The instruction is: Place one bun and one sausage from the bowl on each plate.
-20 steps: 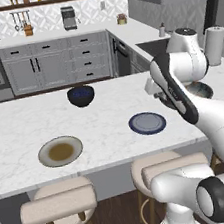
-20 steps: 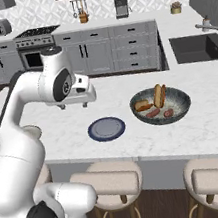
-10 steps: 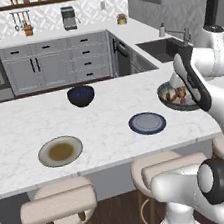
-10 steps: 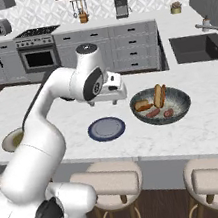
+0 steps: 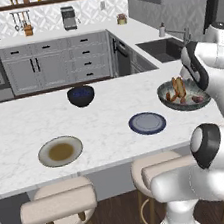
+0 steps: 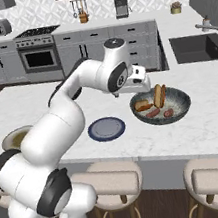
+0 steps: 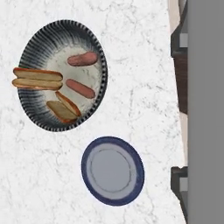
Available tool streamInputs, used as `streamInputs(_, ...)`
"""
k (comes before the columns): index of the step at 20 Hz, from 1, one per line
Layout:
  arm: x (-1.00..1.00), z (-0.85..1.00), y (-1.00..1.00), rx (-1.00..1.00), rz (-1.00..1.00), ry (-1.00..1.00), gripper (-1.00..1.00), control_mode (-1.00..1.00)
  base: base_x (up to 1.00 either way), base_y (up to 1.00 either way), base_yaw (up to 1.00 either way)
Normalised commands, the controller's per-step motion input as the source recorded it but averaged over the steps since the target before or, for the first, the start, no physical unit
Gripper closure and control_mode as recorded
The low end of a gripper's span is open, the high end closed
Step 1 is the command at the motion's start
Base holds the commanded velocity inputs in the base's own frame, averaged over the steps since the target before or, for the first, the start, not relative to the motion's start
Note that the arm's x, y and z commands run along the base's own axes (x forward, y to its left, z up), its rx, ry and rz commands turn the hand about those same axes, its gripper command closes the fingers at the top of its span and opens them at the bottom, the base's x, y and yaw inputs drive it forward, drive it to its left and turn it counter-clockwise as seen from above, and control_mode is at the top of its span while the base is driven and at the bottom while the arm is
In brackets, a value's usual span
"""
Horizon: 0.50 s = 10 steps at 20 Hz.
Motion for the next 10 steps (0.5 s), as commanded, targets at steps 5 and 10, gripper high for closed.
streamInputs(5,0.58,-0.11,-0.50,-0.05,-0.04,0.00,-1.00,-1.00,0.00,0.00,0.00)
streamInputs(10,0.70,-0.08,-0.43,-0.03,-0.01,0.00,-1.00,-1.00,0.00,0.00,0.00)
